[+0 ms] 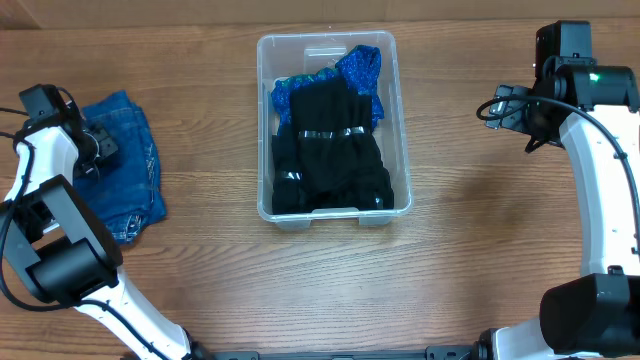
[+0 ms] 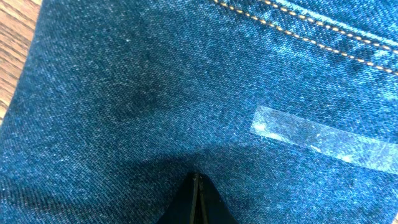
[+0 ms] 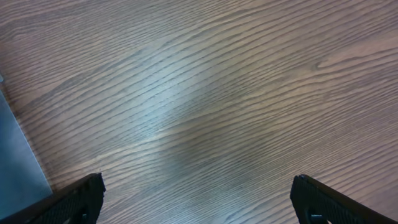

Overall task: Pack container
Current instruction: 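Push the blue jeans with the left gripper toward the bin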

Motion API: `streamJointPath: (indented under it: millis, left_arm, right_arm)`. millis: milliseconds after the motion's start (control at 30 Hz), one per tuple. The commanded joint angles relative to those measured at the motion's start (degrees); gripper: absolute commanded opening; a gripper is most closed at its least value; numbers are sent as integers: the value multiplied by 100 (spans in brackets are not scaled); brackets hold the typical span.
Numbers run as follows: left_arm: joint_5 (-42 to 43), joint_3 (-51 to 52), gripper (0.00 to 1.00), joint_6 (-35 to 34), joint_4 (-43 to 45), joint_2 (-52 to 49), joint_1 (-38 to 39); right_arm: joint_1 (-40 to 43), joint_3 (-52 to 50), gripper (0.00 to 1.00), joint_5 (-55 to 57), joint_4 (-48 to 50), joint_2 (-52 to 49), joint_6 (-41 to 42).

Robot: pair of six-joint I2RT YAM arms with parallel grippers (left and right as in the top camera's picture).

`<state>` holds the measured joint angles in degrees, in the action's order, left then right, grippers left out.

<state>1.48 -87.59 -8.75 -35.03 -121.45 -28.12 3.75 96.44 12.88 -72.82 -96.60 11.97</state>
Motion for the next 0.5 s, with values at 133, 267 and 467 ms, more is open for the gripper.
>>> streamJointPath:
  millis: [133, 267, 467]
  left_arm:
    - [645, 107, 4, 109, -39, -892, 1565]
    - [463, -240, 4, 98, 59, -892, 2612]
    - [-334, -1502, 4, -468, -669, -892, 3237]
  right_arm:
    - [13, 144, 100, 57, 26, 170, 20]
    - [13, 144, 100, 57, 26, 170, 22]
    - [13, 144, 100, 57, 26, 170, 20]
